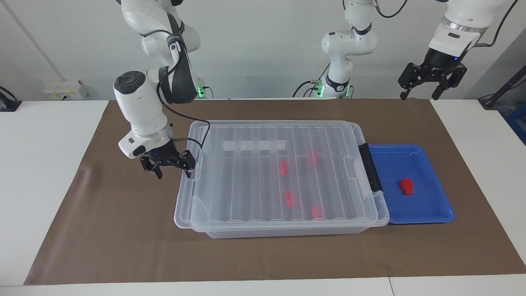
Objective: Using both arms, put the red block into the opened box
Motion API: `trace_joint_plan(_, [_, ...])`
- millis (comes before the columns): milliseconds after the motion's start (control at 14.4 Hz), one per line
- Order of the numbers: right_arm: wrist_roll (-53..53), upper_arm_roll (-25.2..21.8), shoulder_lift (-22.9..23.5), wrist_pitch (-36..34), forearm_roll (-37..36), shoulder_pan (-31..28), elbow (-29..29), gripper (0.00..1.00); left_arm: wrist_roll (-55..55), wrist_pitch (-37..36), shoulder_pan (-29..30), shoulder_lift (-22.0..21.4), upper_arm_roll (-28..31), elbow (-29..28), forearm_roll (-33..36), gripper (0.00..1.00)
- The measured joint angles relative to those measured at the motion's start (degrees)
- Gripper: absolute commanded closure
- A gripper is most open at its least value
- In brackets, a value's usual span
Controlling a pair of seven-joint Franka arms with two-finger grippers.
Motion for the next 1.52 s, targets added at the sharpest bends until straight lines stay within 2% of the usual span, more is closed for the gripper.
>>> trace_joint_plan(484, [-2.7,-0.1,0.0,-0.2,-0.4,-3.8,0.1,0.00,-0.1,5.0,0.1,-1.7,0.1,-7.6,0.0,0.00])
trace_joint_plan(623, [-2.8,-0.1,-0.1,-0.7,-1.0,-4.5,0.2,0.00,-0.1,10.5,0.8,-1.6,0.4,-11.7,0.1,0.00])
trace_joint_plan(830, [-3.7,-0.1,-0.4,-1.8,-2.9,-5.5,0.3,0.00,3.2,22.7,4.4,-1.0,0.7,-21.1,0.2,0.00])
trace_joint_plan(969, [-3.9,-0.2,-0.5,-3.2,-3.4,-6.2,0.7,0.00,6.3,27.7,7.0,0.6,0.8,-24.8,0.2,0.00])
trace_joint_plan(1107, [-4.0,-0.3,-0.6,-4.5,-4.2,-6.5,1.0,0.00,7.2,31.0,8.2,3.5,0.8,-25.9,0.2,0.00])
trace_joint_plan(1246, [-4.0,-0.3,-0.7,-5.4,-5.8,-6.5,1.2,0.00,7.2,34.8,8.4,6.4,0.8,-27.1,0.2,0.00])
trace_joint_plan(1522, [-4.0,-0.3,-1.1,-6.9,-6.6,-7.3,1.3,0.00,7.2,45.7,9.3,9.5,0.8,-33.6,0.2,0.00])
